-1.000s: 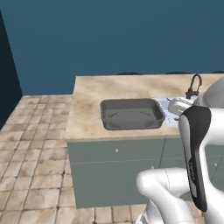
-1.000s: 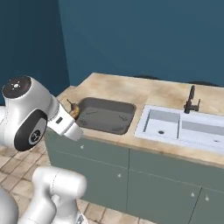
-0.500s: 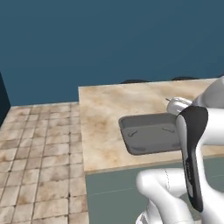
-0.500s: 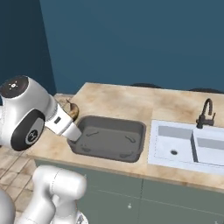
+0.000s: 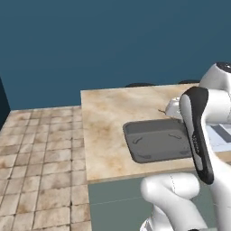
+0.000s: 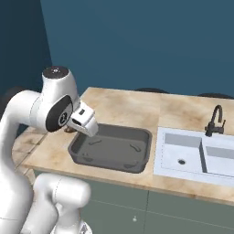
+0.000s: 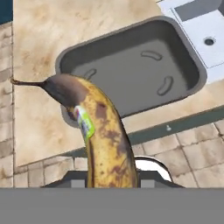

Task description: Pick up both bananas from the fridge and place them inside the tupperware on the counter.

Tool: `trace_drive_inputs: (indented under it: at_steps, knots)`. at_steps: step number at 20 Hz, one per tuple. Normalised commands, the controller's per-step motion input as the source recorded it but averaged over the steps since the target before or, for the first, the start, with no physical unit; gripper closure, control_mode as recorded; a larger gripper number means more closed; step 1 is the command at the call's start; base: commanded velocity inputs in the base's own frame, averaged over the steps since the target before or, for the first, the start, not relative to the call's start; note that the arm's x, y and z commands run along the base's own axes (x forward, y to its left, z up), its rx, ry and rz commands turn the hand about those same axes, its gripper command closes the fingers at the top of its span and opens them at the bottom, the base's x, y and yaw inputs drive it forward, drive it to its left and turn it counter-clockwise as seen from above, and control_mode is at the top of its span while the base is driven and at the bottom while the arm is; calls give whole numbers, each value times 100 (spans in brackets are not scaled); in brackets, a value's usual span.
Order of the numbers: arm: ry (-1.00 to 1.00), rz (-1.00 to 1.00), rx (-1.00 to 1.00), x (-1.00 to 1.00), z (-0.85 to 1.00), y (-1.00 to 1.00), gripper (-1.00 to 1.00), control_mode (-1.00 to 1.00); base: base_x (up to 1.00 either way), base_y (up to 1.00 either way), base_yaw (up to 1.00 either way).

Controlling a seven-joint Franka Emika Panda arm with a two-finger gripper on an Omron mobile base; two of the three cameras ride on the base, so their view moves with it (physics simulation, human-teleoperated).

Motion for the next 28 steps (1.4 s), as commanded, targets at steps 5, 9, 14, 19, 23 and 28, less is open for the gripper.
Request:
trace_drive_inputs:
  at_steps: [5,9,14,19,23,28]
  knots:
    - [0,100,0,3,-48,-20,100,-100,0,0,0]
    - [0,89,-11,6,-54,-11,100,-100,0,0,0]
    - [-1,75,-10,28,-44,-11,100,-100,0,0,0]
    - [-4,36,-5,24,-40,-17,100,-100,0,0,0]
    - [0,2,0,34,-17,-12,100,-100,0,0,0]
    - [0,0,0,48,-14,-9,100,-100,0,0,0]
